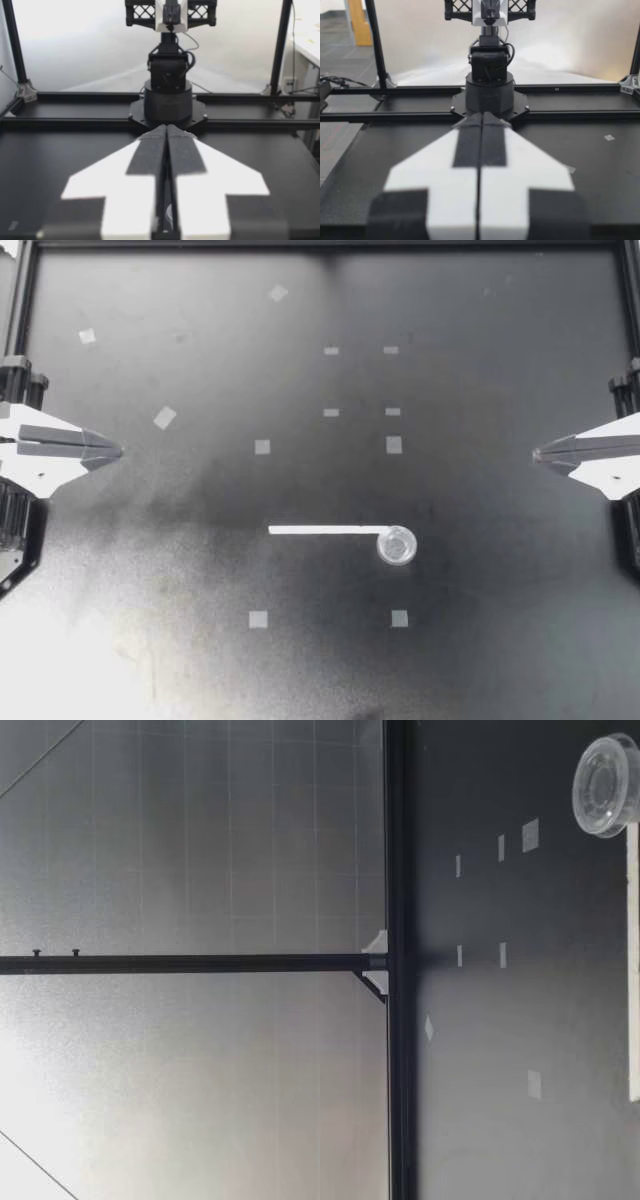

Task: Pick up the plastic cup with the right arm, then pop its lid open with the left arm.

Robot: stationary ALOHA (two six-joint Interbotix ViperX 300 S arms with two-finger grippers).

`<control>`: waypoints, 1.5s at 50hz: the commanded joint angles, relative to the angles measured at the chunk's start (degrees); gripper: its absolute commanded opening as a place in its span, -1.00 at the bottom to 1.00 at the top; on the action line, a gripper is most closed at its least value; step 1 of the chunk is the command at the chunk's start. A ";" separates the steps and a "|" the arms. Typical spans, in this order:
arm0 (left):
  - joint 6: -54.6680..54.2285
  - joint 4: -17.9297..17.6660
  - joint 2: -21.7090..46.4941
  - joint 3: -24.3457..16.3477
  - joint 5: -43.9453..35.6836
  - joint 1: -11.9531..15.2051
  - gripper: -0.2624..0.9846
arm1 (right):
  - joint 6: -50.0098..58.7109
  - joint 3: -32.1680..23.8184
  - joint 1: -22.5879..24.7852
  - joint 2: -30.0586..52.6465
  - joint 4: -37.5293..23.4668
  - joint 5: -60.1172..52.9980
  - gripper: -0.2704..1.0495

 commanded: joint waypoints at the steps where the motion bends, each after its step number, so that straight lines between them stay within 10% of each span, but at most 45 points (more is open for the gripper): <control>1: 0.79 0.00 0.26 2.11 -0.79 -0.79 -0.53 | 0.09 0.79 0.18 0.09 0.00 -0.09 -0.37; 14: 0.26 -2.02 3.34 3.34 -3.87 0.70 -0.63 | 0.09 6.24 0.18 -0.79 0.00 -0.53 -0.52; 37: 1.14 -3.78 38.94 -18.63 -0.35 1.49 -0.63 | 9.23 8.70 4.39 14.77 0.00 1.14 0.37; 54: -0.18 -3.25 61.17 -28.04 -7.38 -0.35 -0.64 | 15.56 10.11 5.71 32.43 0.00 -14.50 0.38; 75: -0.35 -1.58 68.12 -29.27 -14.94 -2.72 -0.64 | 16.88 4.83 6.06 54.40 0.44 -27.42 0.40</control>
